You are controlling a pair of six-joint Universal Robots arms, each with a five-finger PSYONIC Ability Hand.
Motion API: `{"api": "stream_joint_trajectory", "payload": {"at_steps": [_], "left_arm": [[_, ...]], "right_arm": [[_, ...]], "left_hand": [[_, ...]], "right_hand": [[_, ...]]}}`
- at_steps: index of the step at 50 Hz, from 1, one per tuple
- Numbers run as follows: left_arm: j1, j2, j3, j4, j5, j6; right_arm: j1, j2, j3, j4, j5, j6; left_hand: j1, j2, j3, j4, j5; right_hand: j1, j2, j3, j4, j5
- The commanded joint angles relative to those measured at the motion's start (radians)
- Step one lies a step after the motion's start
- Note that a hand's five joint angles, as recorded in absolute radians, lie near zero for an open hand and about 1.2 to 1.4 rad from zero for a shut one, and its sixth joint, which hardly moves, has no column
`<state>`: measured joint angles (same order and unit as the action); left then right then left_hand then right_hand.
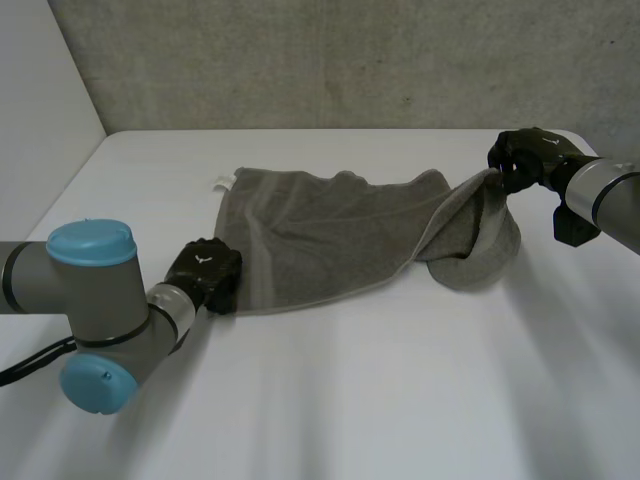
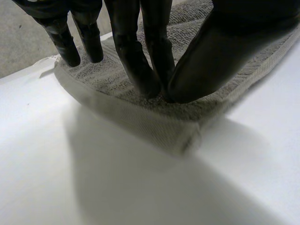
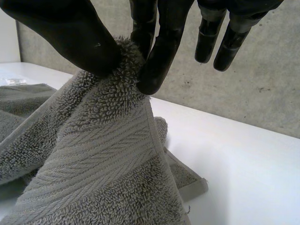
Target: Fold the towel.
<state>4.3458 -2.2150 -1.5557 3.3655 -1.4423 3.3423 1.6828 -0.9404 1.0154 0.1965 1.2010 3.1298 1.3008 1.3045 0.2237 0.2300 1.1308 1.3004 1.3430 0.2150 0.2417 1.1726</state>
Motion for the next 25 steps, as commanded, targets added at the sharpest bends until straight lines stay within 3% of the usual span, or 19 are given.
{"api": "stream_joint_trajectory", "payload": {"at_steps": [1,13,14,15,16,17,25], "left_arm": [[0.003,0.011,0.002,-0.02,0.008,0.06],[0.008,0.101,-0.017,-0.029,0.008,0.062],[0.0,0.101,-0.02,-0.031,0.008,0.062],[-0.005,0.101,-0.03,-0.029,0.007,0.06],[-0.005,0.101,-0.03,-0.029,0.006,0.06],[-0.006,0.103,-0.046,-0.029,0.006,0.06],[-0.003,0.077,-0.067,-0.029,0.008,0.066]], "right_arm": [[0.0,-0.001,-0.001,0.0,0.0,0.0],[0.002,-0.034,0.025,0.001,-0.024,0.001],[0.002,-0.046,0.034,0.0,-0.037,0.0],[0.002,-0.051,0.037,0.0,-0.041,0.0],[0.002,-0.051,0.037,0.0,-0.041,0.0],[0.002,-0.052,0.037,0.0,-0.041,0.0],[0.0,-0.051,0.043,0.001,-0.043,0.0]], "left_hand": [[0.095,0.092,-0.049,-0.055,0.091],[0.095,0.092,-0.049,-0.055,0.091],[0.029,0.025,-0.049,-0.055,0.024],[-0.46,-0.464,-0.049,-0.055,-0.464],[-0.465,-0.469,-0.049,-0.055,-0.469],[-0.604,-0.608,-0.049,-0.055,-0.609],[-0.621,-0.624,-0.049,-0.055,-0.625]], "right_hand": [[0.096,0.053,-0.04,-0.067,0.049],[0.096,0.053,-0.04,-0.067,0.049],[0.096,0.053,-0.04,-0.067,0.049],[0.096,0.053,-0.04,-0.067,0.049],[0.096,0.053,-0.04,-0.067,0.049],[0.096,0.053,-0.04,-0.067,0.049],[0.096,0.053,-0.04,-0.067,0.049]]}}
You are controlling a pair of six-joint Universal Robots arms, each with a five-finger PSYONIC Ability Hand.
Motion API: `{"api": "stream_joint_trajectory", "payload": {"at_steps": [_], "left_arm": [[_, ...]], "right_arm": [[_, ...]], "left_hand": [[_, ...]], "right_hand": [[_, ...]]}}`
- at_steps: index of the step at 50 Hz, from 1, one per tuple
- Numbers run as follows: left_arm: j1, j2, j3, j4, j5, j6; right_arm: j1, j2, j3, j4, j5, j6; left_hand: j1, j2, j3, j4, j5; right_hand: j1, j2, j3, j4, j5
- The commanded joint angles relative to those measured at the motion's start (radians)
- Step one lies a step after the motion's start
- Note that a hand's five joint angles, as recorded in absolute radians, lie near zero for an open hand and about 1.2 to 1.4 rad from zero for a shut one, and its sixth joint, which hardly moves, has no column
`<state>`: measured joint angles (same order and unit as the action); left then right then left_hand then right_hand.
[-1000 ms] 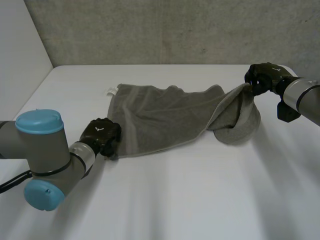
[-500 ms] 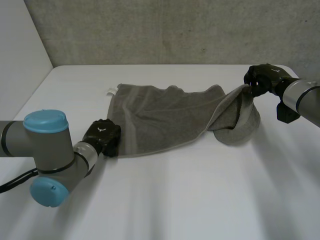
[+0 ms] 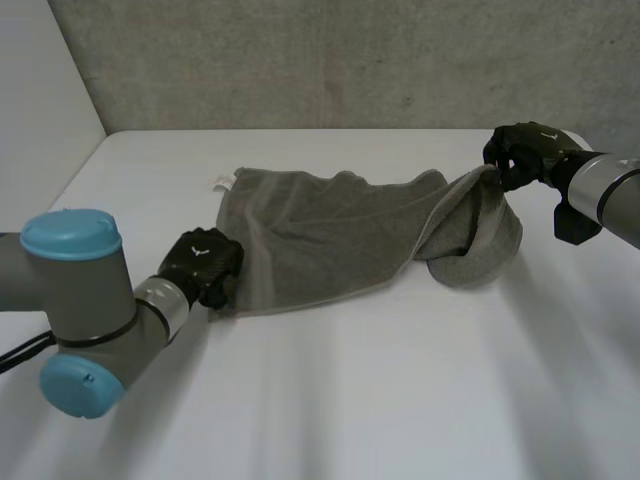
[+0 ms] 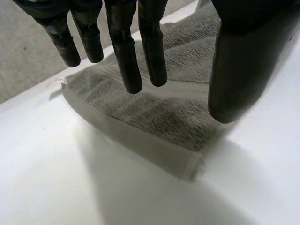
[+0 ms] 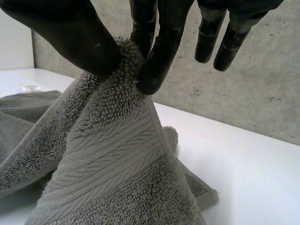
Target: Fold the towel.
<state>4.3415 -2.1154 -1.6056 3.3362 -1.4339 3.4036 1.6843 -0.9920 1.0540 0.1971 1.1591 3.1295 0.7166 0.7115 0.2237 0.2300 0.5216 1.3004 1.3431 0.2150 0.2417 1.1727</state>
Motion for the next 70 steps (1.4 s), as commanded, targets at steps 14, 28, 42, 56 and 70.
{"api": "stream_joint_trajectory", "payload": {"at_steps": [14,28,42,56,70], "left_arm": [[0.017,-0.06,0.001,0.009,0.0,0.005],[0.015,-0.106,0.021,0.012,0.007,0.011],[0.012,-0.001,0.027,0.003,0.024,0.005],[0.027,0.012,0.021,0.0,0.064,-0.003],[0.082,0.096,-0.017,-0.003,0.174,-0.003]], "right_arm": [[-0.002,0.004,0.006,-0.001,-0.002,-0.002],[-0.003,0.006,0.008,-0.004,-0.002,-0.012],[-0.003,0.004,0.008,-0.004,-0.007,-0.014],[-0.008,-0.002,0.017,-0.004,-0.028,-0.012],[-0.008,-0.039,0.061,0.007,-0.053,-0.014]], "left_hand": [[0.005,0.01,-0.049,-0.055,0.025],[0.551,0.556,-0.049,-0.055,0.571],[0.68,0.685,-0.049,-0.055,0.7],[0.68,0.685,-0.049,-0.055,0.7],[0.68,0.685,-0.049,-0.055,0.7]], "right_hand": [[0.096,0.053,-0.04,-0.067,0.049],[0.096,0.053,-0.04,-0.067,0.049],[0.096,0.053,-0.04,-0.067,0.049],[0.096,0.053,-0.04,-0.067,0.049],[0.096,0.053,-0.04,-0.067,0.049]]}}
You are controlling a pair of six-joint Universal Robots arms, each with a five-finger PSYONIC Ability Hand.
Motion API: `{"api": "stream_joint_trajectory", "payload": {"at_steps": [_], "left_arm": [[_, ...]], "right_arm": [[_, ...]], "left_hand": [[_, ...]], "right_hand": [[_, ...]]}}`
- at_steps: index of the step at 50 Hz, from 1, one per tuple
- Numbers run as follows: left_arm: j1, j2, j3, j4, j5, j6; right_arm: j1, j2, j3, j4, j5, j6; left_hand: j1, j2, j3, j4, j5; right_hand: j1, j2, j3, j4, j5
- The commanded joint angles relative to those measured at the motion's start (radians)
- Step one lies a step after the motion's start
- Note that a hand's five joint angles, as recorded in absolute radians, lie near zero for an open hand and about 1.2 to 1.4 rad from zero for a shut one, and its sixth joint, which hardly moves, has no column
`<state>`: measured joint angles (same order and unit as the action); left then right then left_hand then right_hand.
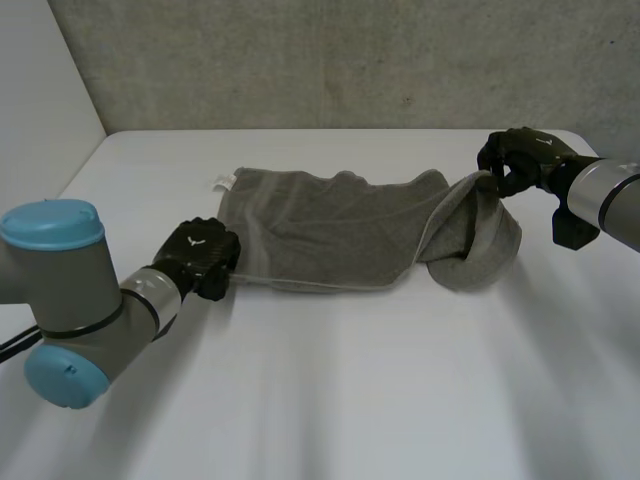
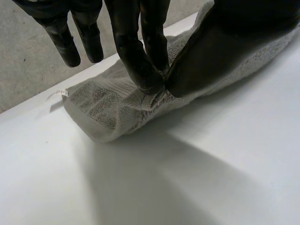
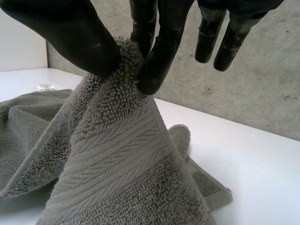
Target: Fold the towel.
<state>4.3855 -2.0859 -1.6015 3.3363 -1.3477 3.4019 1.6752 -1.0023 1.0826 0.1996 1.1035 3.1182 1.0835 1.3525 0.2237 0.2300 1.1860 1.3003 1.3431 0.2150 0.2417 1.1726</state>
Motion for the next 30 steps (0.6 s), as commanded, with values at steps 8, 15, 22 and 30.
{"api": "stream_joint_trajectory", "payload": {"at_steps": [8,15,22,30], "left_arm": [[0.123,0.236,-0.044,-0.057,0.194,-0.009],[0.181,0.399,-0.028,-0.072,0.209,-0.105],[0.203,0.538,0.008,-0.052,0.222,-0.251],[0.223,0.441,-0.024,0.106,0.208,-0.283]], "right_arm": [[-0.002,-0.166,0.154,0.036,-0.007,-0.155],[0.001,-0.266,0.172,0.214,0.006,-0.511],[0.009,-0.349,0.172,0.196,0.033,-0.616],[0.075,-0.343,0.264,-0.071,0.2,-0.658]], "left_hand": [[0.313,0.044,-0.049,-0.055,0.036],[0.313,0.044,-0.049,-0.055,0.036],[0.313,0.044,-0.049,-0.055,0.036],[0.313,0.044,-0.049,-0.055,0.036]], "right_hand": [[0.096,0.053,-0.04,-0.067,0.049],[0.096,0.053,-0.04,-0.067,0.049],[0.096,0.053,-0.04,-0.067,0.049],[0.096,0.053,-0.04,-0.067,0.049]]}}
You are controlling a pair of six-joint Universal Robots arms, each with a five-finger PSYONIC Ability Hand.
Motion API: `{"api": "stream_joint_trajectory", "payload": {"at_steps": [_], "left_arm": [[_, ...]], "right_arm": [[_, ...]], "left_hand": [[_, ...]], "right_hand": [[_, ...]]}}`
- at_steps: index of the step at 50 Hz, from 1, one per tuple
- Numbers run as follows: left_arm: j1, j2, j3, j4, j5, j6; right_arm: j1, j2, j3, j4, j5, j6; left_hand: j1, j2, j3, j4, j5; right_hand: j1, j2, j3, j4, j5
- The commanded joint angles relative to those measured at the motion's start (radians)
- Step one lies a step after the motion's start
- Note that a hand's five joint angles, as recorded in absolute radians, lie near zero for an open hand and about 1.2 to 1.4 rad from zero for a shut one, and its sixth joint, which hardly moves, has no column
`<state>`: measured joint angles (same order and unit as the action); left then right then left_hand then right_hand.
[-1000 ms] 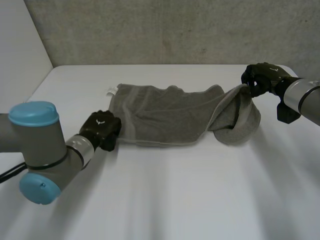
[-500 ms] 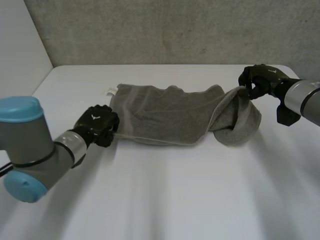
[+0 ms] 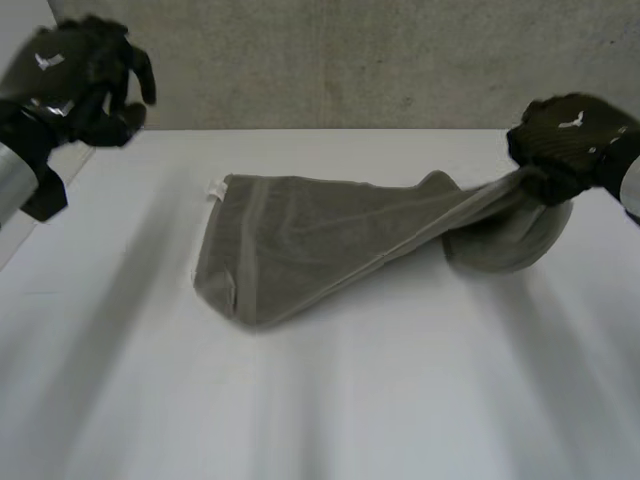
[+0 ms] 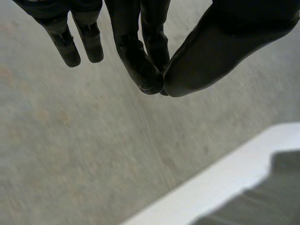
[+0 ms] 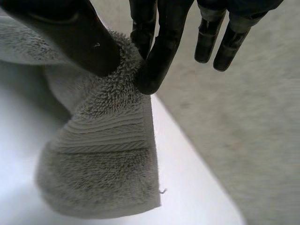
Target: Fold the towel.
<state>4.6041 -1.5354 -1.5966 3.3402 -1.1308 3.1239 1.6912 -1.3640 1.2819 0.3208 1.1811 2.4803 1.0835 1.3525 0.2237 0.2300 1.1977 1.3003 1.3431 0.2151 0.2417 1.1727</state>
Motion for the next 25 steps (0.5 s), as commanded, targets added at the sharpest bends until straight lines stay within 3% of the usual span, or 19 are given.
{"api": "stream_joint_trajectory", "payload": {"at_steps": [1,3,6,10,11,12,13,16,23,25], "left_arm": [[0.004,-0.111,-0.029,0.102,-0.009,-0.005],[-0.008,-0.237,-0.032,0.096,-0.009,-0.004],[-0.016,-0.287,-0.034,0.09,-0.007,0.007],[-0.048,-0.4,-0.049,0.067,0.0,0.091],[-0.073,-0.426,-0.055,0.059,-0.006,0.126],[-0.099,-0.449,-0.058,0.055,-0.009,0.163],[-0.099,-0.45,-0.059,0.055,-0.009,0.163],[-0.152,-0.473,-0.066,0.044,-0.009,0.211],[-0.249,-0.477,-0.097,0.048,-0.03,0.216],[-0.304,-0.48,-0.092,0.058,-0.076,0.214]], "right_arm": [[0.089,0.058,0.076,-0.189,0.149,-0.05],[0.114,0.105,0.079,-0.18,0.175,-0.086],[0.151,0.172,0.092,-0.163,0.213,-0.122],[0.18,0.218,0.085,-0.164,0.238,-0.066],[0.183,0.227,0.071,-0.164,0.236,-0.026],[0.183,0.227,0.071,-0.164,0.236,-0.026],[0.186,0.241,0.047,-0.161,0.233,0.023],[0.194,0.263,-0.002,-0.155,0.23,0.109],[0.24,0.267,-0.067,-0.161,0.227,0.189],[0.254,0.267,-0.078,-0.161,0.226,0.21]], "left_hand": [[0.313,0.044,-0.049,-0.055,0.024],[0.313,0.044,-0.049,-0.055,0.024],[0.313,0.044,-0.049,-0.055,0.024],[0.313,0.044,-0.049,-0.055,0.024],[-0.03,-0.299,-0.049,-0.055,-0.319],[-0.19,-0.459,-0.049,-0.055,-0.479],[-0.192,-0.461,-0.049,-0.055,-0.481],[-0.531,-0.8,-0.049,-0.055,-0.819],[-0.55,-0.819,-0.049,-0.055,-0.839],[-0.55,-0.819,-0.049,-0.055,-0.839]], "right_hand": [[0.096,0.053,-0.041,-0.067,0.049],[0.096,0.053,-0.041,-0.067,0.049],[0.096,0.053,-0.041,-0.067,0.049],[0.096,0.053,-0.041,-0.067,0.049],[0.096,0.053,-0.041,-0.067,0.049],[0.096,0.053,-0.041,-0.067,0.049],[0.096,0.053,-0.041,-0.067,0.049],[0.096,0.053,-0.041,-0.067,0.049],[0.096,0.053,-0.041,-0.067,0.049],[0.096,0.053,-0.041,-0.067,0.049]]}}
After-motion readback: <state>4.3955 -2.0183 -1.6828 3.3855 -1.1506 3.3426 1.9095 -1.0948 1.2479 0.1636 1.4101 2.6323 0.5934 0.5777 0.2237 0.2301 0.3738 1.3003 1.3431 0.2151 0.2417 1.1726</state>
